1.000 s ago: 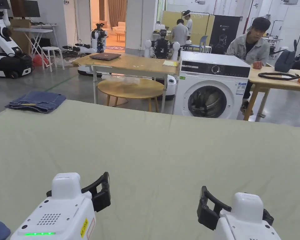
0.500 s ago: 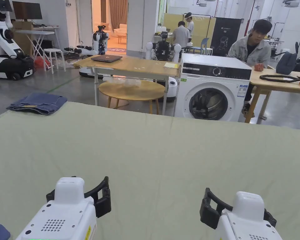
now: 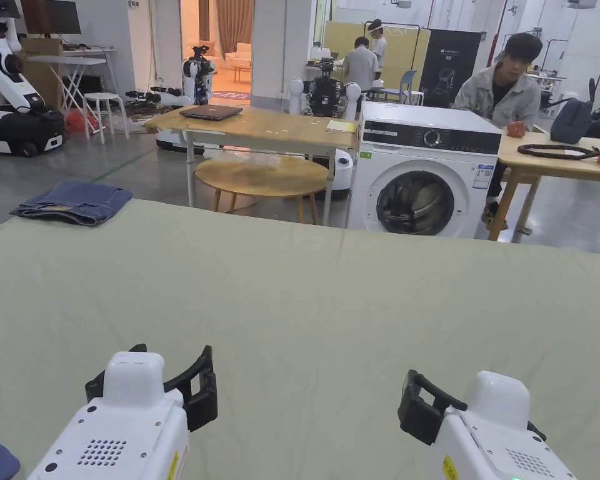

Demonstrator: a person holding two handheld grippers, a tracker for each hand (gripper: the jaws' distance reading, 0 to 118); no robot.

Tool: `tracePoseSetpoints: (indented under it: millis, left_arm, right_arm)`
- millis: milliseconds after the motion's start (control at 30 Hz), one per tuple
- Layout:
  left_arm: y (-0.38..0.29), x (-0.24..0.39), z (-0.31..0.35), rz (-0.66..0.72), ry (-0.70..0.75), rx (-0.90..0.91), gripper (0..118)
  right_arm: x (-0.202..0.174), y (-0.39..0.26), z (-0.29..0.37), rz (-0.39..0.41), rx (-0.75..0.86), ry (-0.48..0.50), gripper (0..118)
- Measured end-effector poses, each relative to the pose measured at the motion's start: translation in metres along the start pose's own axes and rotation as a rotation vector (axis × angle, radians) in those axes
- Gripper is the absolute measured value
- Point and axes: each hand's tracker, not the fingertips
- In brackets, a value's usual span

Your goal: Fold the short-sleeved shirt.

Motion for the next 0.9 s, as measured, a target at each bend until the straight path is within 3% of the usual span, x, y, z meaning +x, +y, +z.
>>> tracePoseSetpoints:
  millis: [400,900]
  left_arm:
    - [-0.0001,0.0017,-0.0007,0.020,-0.010,-0.019,73]
    - [0.0003,0.0017,-0.0021,0.020,-0.010,-0.013,73]
  right_arm:
    - [-0.0036,-0.0061,-0.0045,0.051,-0.017,-0.093,95]
    - [-0.0042,-0.0048,-0.0046,0.064,-0.010,-0.113,95]
